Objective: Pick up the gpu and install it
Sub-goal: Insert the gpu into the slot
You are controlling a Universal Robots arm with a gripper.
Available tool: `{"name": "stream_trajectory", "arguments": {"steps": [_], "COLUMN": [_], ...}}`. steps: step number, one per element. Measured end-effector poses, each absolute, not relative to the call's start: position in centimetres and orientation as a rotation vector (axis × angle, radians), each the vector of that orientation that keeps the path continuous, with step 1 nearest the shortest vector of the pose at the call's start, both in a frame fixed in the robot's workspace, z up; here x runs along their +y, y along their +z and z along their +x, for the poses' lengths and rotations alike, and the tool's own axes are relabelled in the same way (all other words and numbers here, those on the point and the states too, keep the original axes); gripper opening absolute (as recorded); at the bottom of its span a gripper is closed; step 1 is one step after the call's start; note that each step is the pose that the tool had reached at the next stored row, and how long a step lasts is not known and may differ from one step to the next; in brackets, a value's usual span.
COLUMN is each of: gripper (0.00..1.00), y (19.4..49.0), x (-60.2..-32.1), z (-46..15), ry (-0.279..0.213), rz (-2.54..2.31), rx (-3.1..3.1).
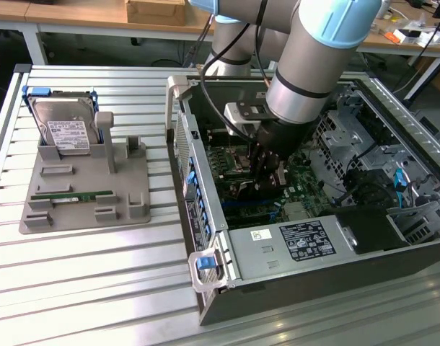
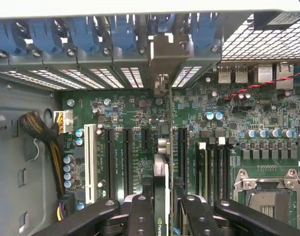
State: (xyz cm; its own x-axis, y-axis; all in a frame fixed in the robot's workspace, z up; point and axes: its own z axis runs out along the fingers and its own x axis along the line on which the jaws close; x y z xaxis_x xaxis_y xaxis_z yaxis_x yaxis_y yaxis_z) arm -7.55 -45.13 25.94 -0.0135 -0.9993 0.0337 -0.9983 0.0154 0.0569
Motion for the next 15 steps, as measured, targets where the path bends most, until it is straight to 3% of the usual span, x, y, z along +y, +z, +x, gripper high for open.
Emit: {"name": "stream_trajectory", "arguments": {"steps": [15], "gripper": [0.26], "y": [25.67], "x": [-45.14], "z": [-7.55], "ry": [-0.026], "rz": [2.160], "rx": [-2.192]}}
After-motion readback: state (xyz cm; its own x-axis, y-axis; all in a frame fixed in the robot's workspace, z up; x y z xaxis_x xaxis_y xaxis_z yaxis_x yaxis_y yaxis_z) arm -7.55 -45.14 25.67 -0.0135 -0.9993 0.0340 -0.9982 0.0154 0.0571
